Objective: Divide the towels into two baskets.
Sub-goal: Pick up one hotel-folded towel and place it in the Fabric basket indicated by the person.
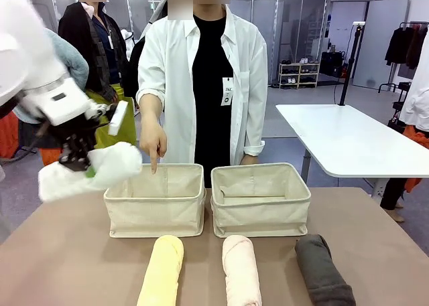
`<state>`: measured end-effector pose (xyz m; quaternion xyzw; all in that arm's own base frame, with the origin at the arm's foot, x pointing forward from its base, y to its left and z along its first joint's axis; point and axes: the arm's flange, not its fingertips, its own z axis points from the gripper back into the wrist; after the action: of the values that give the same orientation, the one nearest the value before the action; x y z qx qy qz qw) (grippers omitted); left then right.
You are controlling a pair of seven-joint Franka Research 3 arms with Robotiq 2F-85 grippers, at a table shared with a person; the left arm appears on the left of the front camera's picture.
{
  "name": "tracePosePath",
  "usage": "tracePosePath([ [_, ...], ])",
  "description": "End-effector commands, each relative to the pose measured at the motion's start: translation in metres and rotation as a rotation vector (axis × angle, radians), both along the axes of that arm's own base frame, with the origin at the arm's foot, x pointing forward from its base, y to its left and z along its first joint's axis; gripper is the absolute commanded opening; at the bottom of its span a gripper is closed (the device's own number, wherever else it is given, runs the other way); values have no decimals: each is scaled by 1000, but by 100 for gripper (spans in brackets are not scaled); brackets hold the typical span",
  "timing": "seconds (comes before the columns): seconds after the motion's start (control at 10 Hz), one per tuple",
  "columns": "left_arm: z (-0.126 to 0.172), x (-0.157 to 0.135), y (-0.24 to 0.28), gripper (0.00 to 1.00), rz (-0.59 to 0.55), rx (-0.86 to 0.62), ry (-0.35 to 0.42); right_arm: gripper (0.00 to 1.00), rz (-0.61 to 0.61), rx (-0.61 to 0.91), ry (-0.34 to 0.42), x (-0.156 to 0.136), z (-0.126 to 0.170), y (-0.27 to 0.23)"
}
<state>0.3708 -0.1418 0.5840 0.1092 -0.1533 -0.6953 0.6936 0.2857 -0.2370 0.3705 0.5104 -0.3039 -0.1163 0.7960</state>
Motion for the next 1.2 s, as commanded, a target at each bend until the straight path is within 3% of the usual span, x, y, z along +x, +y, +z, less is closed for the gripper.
tracePosePath([
  [0.0,16,35,-31,30,-64,106,-16,100,-4,6,-20,-1,2,-1],
  [0.4,-33,108,-93,30,-89,204,35,100,-4,6,-20,-1,2,-1],
  [0.6,-58,137,-106,30,-115,230,-21,100,-4,6,-20,-1,2,-1],
  [1.1,-98,194,-142,33,-80,244,-32,100,-4,6,-20,-1,2,-1],
])
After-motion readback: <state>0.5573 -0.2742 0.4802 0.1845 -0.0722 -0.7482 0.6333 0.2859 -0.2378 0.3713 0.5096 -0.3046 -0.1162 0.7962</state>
